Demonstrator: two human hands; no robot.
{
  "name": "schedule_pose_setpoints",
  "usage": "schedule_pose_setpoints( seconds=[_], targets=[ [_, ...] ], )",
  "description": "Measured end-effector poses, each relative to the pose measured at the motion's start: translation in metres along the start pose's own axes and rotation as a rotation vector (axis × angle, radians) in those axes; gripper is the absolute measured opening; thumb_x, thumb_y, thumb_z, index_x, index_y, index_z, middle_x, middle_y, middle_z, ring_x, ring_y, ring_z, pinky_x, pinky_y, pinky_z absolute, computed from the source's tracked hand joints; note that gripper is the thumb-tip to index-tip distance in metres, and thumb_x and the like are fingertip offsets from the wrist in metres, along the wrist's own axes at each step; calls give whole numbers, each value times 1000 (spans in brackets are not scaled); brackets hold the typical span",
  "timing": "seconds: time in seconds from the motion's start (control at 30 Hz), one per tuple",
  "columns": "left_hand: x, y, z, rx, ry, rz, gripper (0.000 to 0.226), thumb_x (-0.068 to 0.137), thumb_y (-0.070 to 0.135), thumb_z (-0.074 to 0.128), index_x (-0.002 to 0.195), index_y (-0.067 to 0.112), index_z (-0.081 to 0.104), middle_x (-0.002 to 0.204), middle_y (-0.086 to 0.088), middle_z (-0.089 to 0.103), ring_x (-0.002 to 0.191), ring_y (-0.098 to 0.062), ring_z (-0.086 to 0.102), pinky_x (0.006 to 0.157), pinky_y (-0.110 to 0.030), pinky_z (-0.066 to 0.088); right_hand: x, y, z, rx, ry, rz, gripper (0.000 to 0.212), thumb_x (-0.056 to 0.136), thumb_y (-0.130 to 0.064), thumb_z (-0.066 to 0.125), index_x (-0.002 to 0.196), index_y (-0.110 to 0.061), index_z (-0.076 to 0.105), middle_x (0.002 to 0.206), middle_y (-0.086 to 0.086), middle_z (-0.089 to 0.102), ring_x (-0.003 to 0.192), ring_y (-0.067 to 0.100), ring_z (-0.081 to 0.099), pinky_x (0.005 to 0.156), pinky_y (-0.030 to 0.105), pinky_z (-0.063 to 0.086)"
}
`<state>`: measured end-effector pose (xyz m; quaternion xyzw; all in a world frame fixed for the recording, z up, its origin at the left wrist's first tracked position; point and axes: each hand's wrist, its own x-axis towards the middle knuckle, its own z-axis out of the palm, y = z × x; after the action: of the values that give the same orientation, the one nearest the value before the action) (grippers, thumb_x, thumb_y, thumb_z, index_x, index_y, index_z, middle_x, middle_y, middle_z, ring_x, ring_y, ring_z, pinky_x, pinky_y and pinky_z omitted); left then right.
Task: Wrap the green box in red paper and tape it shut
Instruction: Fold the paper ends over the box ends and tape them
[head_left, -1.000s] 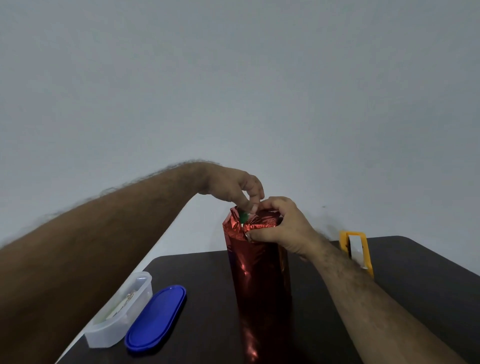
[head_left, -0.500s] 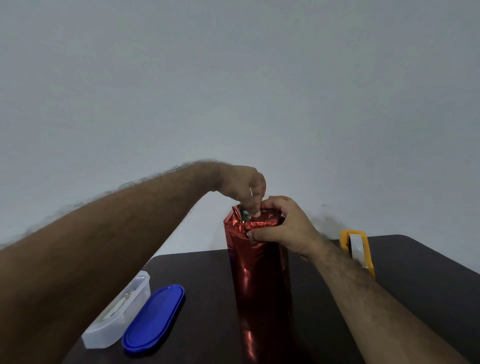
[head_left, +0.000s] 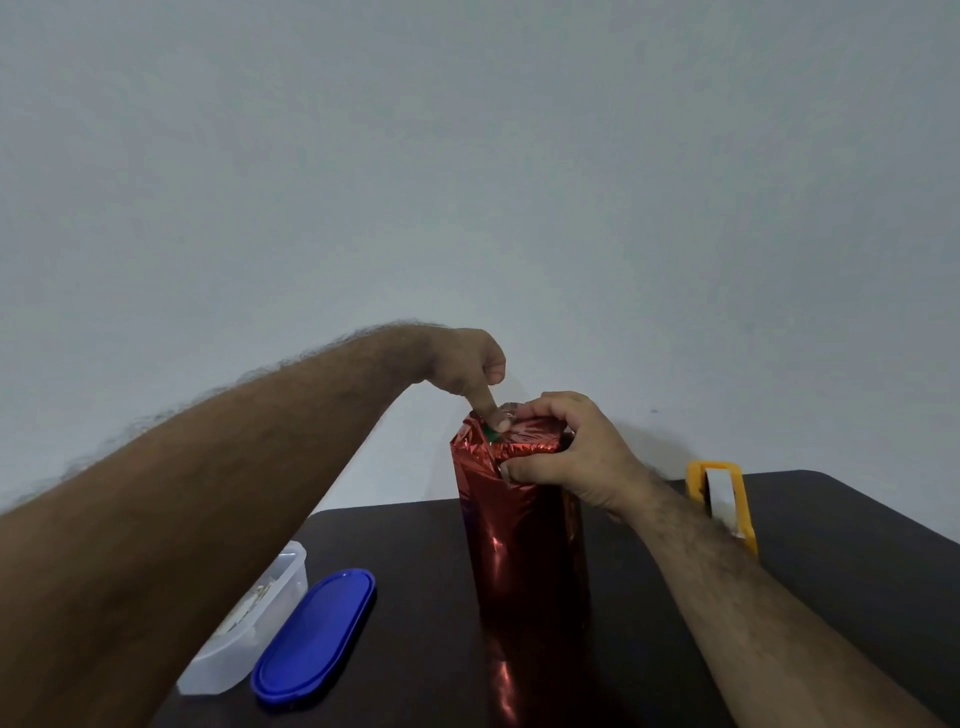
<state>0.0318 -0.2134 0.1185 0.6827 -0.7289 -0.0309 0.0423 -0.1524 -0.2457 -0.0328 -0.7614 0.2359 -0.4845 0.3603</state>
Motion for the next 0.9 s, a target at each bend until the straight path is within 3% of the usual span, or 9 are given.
schedule_pose_setpoints(
  seconds=[0.13,0.2,0.27,0.33,0.4,0.53,0.63,0.8,0.9],
  targets=[
    [-7,1,-7,-200,123,115,37,76,36,96,95,18,70,103,7,65,100,-12,59,81,-30,47,0,3,-1,40,7,8,74,47,-53,97,115,-37,74,134,-12,54,120,11,62,102,38,58],
    [-17,3,-7,-449,249,165,36,90,39,84,104,9,71,98,6,67,94,-8,60,84,-27,47,0,0,0,121,36,-8,50,67,-55,93,111,-39,77,132,-10,64,118,10,67,103,39,57],
    [-29,0,1,-604,389,160,35,98,38,75,109,5,69,96,5,65,90,-7,58,83,-26,46,-4,-14,-1,223,54,7,20,95,-54,72,106,-39,77,119,-14,74,109,5,71,92,32,57],
    [-43,-6,17,-672,485,136,28,103,36,67,110,9,70,97,3,67,88,-7,60,80,-25,46,-8,-22,-7,292,46,30,44,95,-72,55,120,-39,71,120,-18,73,111,7,70,82,28,54],
    [-58,-14,38,-747,544,127,22,107,33,60,112,14,70,100,3,70,88,-7,64,77,-27,45,-9,-22,-15,298,34,-32,76,73,-86,66,132,-38,65,121,-19,71,112,6,69,86,29,54],
    [-81,-24,80,-963,703,118,39,101,51,53,120,19,64,103,7,69,88,-4,62,80,-33,42,-11,-27,-24,121,-15,-150,61,57,-56,93,115,-41,76,150,-23,51,140,5,49,111,46,42],
    [-86,-26,110,-1077,795,98,58,86,70,52,122,25,60,103,8,69,90,-8,62,82,-36,43,-9,-34,-20,68,-1,-184,44,61,-33,101,100,-35,82,145,-23,56,139,1,50,117,50,38],
    [-80,-23,144,-1143,792,178,67,75,53,82,130,26,55,103,-5,66,94,-16,64,84,-41,55,-2,-40,-10,137,94,-215,15,82,-8,89,78,-21,82,129,-10,71,122,3,65,97,32,53],
    [-76,-22,151,-1086,810,171,76,75,33,95,136,33,49,113,-13,64,93,-16,67,77,-29,59,0,-42,-8,226,99,-147,6,90,-9,82,84,-10,83,124,-5,74,116,7,70,88,22,55]
  ],
)
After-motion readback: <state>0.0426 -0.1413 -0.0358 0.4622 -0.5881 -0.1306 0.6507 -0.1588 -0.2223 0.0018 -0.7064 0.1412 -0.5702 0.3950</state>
